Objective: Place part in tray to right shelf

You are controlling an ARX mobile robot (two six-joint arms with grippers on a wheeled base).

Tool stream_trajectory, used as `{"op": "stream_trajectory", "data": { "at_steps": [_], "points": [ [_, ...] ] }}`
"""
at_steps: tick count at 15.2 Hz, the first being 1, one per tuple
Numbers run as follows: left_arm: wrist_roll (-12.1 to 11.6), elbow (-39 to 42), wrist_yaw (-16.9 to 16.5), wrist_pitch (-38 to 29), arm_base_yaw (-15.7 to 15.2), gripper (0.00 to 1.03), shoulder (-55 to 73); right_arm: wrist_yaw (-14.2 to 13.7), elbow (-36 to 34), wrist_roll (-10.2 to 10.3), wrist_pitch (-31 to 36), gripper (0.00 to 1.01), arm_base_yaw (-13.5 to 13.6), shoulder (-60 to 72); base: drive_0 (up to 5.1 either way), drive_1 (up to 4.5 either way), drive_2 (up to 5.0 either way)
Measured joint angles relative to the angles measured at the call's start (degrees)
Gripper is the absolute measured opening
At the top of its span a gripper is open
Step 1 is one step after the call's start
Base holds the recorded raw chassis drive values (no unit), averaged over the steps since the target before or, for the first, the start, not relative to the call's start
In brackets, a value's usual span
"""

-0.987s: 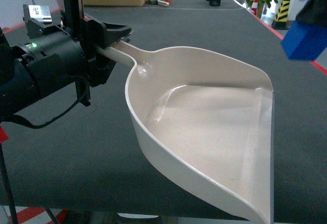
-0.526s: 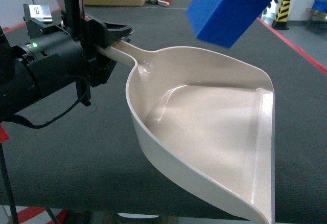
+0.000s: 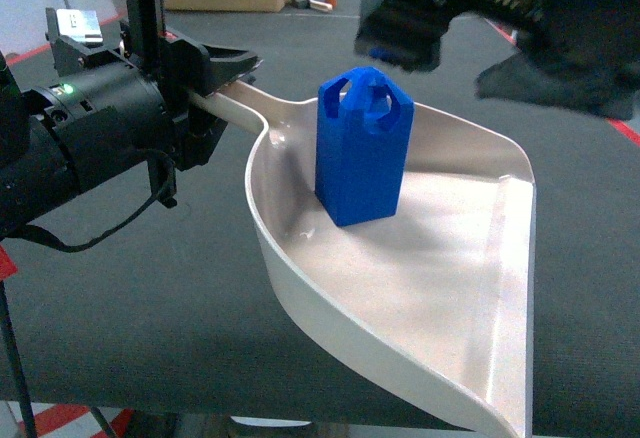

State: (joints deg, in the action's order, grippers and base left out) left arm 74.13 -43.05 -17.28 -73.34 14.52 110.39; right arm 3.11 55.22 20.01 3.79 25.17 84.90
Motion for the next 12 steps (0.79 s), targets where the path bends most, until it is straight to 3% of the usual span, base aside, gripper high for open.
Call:
{"op": "stream_trajectory", "data": {
  "at_steps": [1,3,6,7,9,11,12],
  "points": [
    [0.0,0.0,0.1,0.0,0.0,0.12,0.0,-0.6,-0.9,-1.0,-0.8,0.98,-1.4,-3.3,0.0,0.00,0.0],
    [0.0,0.0,0.0,0.0,0.0,0.12,0.0,-5.2,-3.3,-5.7,-0.5,0.98,-3.7,-10.8,0.0,0.00,0.0],
    [0.0,0.0,0.0,0.0,0.0,0.12,0.0,-14.2,-9.5,-15.4,-0.8,0.98,-8.2,-23.5,0.0,0.00,0.0],
    [0.0,0.0,0.1,0.0,-0.1,0.12,0.0,-15.9,-11.8,-17.3,-1.8,0.98,-9.8,-27.0,0.0,0.00,0.0],
    [0.0,0.0,0.1,0.0,0.0,0.12,0.0,-17.0,-16.8,-20.0,-3.3,0.98,-12.2,-33.7,0.0,0.00,0.0],
    [0.0,0.0,0.1,0.0,0.0,0.12,0.0,-13.8,-23.2,-21.2,-4.6,0.98,-15.4,-40.2,0.0,0.00,0.0],
    [0.0,0.0,0.1,0.0,0.0,0.12,0.0,-11.8,-26.2,-21.2,-5.5,0.98,-18.3,-43.0,0.0,0.00,0.0]
  ]
}}
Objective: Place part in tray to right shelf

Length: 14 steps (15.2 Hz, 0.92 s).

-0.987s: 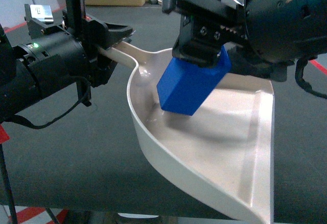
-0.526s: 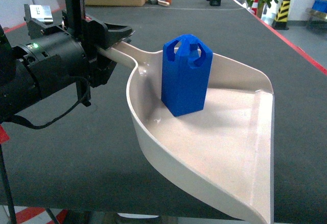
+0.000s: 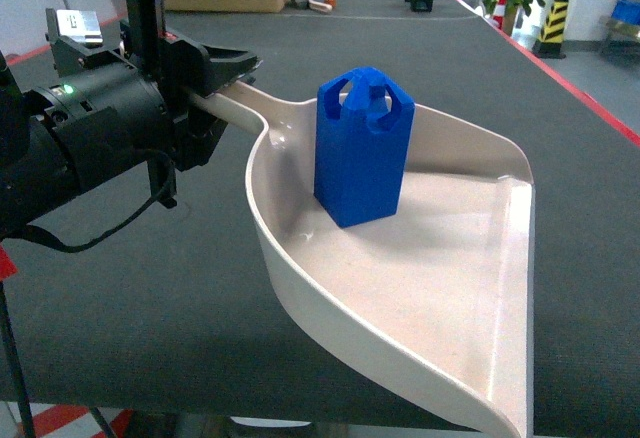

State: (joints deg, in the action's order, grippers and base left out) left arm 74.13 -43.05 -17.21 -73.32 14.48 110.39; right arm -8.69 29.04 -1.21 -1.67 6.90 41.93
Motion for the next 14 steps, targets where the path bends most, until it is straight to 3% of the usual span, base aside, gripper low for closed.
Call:
{"op": "stream_trajectory", "data": {
  "at_steps": [1,5,14],
  "points": [
    [0.0,0.0,0.0,0.0,0.0,0.12,0.0,0.9,-3.4,-0.4,0.3,0.98,-2.6,-3.6,0.0,0.00,0.0],
    [0.0,0.0,-0.2,0.0,0.2,0.12,0.0,1.4,-3.6,-1.0,0.8,0.98,-2.8,-4.2,0.0,0.00,0.0],
    [0.0,0.2,0.0,-0.1,0.0,0.12,0.0,1.5,-3.6,-1.3,0.8,0.98,-2.4,-4.2,4.6,-3.97,-0.4]
  ]
}}
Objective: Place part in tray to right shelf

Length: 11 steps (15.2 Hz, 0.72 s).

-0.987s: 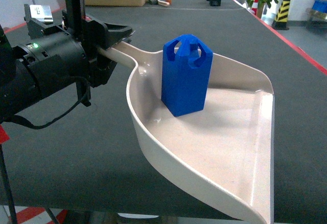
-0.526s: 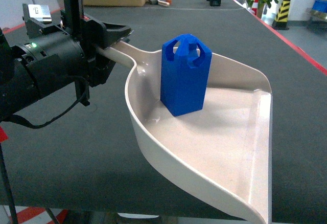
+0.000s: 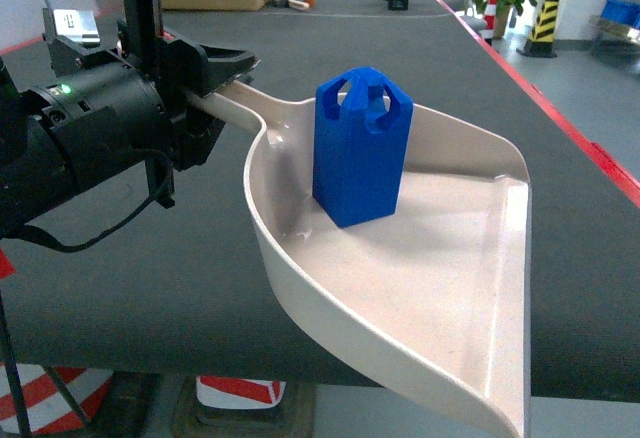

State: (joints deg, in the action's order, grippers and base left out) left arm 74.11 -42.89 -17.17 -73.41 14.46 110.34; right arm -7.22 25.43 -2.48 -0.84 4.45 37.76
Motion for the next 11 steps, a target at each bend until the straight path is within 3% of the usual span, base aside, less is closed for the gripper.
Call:
{"op": "stream_trajectory", "data": {
  "at_steps": [11],
  "points": [
    [-0.2,0.0,-0.2,0.1,0.1,0.12,-0.2,0.0,0.0,-0.1,0.0,0.98,0.0,0.0,5.0,-2.44,-2.4]
  ]
}}
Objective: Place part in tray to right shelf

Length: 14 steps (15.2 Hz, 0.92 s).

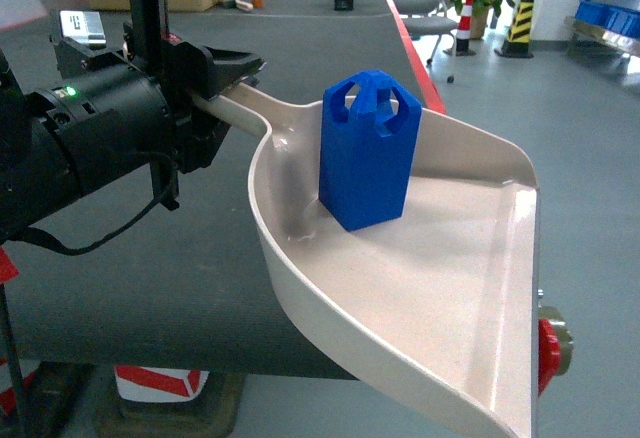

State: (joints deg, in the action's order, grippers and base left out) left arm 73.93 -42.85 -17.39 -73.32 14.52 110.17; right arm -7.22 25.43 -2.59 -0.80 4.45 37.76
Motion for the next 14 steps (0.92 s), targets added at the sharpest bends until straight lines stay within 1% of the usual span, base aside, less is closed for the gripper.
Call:
{"op": "stream_trajectory", "data": {
  "at_steps": [14],
  "points": [
    [0.0,0.0,0.2,0.0,0.0,0.12,0.0,0.0,0.0,0.0,0.0,0.98,0.0,0.0,5.0,-2.39,-2.4]
  ]
}}
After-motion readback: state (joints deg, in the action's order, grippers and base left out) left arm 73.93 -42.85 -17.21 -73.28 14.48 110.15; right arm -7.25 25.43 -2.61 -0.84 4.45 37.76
